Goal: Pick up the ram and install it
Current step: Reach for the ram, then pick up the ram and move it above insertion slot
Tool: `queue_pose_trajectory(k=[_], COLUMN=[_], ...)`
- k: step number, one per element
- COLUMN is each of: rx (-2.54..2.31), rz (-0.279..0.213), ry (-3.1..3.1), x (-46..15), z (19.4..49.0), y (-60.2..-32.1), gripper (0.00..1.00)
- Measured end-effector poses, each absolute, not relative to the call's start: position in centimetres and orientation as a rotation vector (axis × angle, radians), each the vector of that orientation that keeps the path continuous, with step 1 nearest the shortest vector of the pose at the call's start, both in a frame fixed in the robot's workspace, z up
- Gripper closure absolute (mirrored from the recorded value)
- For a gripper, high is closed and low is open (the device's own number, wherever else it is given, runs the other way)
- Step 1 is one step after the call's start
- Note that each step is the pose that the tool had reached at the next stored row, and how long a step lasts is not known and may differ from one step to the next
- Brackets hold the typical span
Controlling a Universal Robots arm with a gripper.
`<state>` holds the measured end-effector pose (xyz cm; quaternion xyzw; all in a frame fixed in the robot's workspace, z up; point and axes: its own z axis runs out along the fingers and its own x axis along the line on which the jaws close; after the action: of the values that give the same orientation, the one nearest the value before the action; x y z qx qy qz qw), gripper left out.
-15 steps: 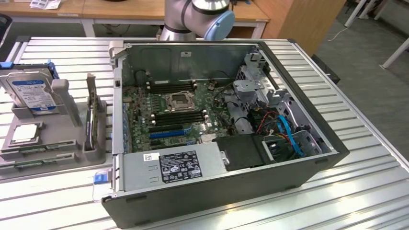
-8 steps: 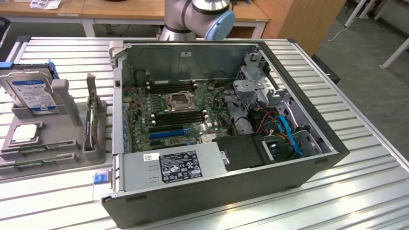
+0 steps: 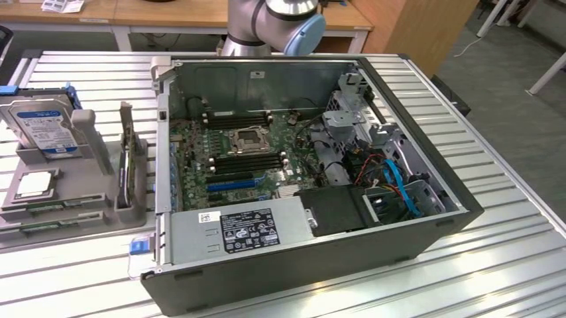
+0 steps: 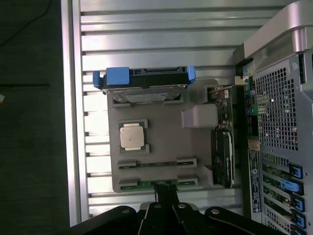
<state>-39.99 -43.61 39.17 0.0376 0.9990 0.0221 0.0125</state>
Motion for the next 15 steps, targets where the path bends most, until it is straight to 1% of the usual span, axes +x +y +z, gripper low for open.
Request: queue_pose_trajectory(k=[8, 15], rx=[0.117, 0.117], rz=[0.069, 0.069], ry=[3.114, 3.114], x=[-39.99, -39.99], z=[39.17, 39.17], y=[-44.36, -44.36], gripper=[0.90, 0.90])
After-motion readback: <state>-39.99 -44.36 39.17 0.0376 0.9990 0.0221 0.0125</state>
